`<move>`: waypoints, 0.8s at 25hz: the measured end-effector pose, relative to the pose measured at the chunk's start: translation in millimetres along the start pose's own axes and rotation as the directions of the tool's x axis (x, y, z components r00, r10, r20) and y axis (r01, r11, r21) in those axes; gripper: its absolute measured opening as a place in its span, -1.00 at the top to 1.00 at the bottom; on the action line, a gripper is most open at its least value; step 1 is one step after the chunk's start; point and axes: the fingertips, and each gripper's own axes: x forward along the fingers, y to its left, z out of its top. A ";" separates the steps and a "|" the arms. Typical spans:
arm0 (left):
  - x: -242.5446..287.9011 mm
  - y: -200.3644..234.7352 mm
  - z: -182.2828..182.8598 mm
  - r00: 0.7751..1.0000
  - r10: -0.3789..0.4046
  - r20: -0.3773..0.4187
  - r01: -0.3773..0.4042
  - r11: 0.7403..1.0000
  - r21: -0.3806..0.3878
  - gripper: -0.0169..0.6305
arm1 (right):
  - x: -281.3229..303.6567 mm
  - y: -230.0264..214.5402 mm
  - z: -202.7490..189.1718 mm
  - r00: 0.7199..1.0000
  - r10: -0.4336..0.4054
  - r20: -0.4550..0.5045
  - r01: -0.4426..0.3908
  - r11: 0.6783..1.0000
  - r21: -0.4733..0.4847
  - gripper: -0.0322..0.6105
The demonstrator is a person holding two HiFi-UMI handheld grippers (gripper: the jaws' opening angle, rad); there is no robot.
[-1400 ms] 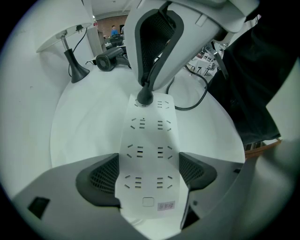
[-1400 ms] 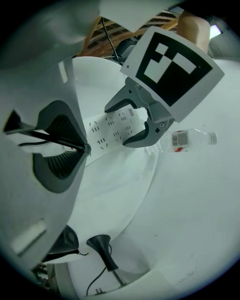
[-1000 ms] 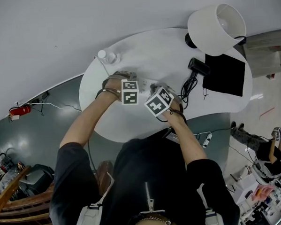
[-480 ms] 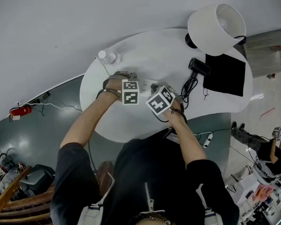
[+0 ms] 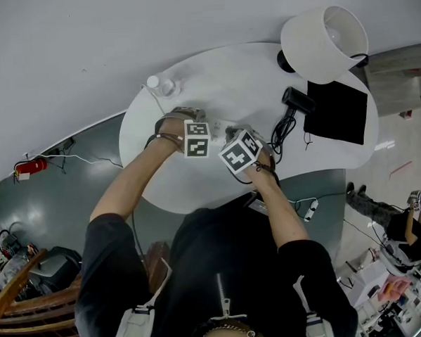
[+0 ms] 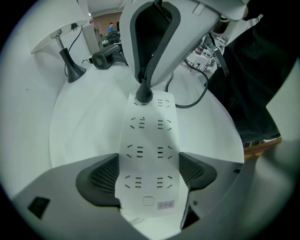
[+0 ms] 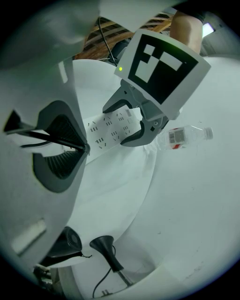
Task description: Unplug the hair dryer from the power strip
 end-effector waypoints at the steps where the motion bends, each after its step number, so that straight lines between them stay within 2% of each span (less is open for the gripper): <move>1: 0.1 -0.1 -0.4 1.000 0.000 -0.002 0.000 1.000 -0.001 -0.22 | 0.1 0.8 -0.2 1.000 -0.005 -0.002 0.005 1.000 -0.007 0.76; 5: 0.2 -0.3 -0.2 1.000 0.000 -0.003 0.000 1.000 -0.003 -0.22 | -1.7 1.8 -3.2 0.999 -0.046 0.001 0.046 0.998 -0.044 0.76; 9: -0.6 0.1 -1.4 1.000 0.001 0.006 -0.001 1.000 0.001 -0.22 | -14.1 2.1 15.0 0.997 -0.064 0.038 0.066 0.996 -0.060 0.76; 20: -0.1 -0.1 0.3 1.000 0.008 0.001 -0.008 1.000 -0.002 -0.22 | -12.7 2.6 3.4 0.999 -0.037 0.034 0.040 0.997 -0.063 0.75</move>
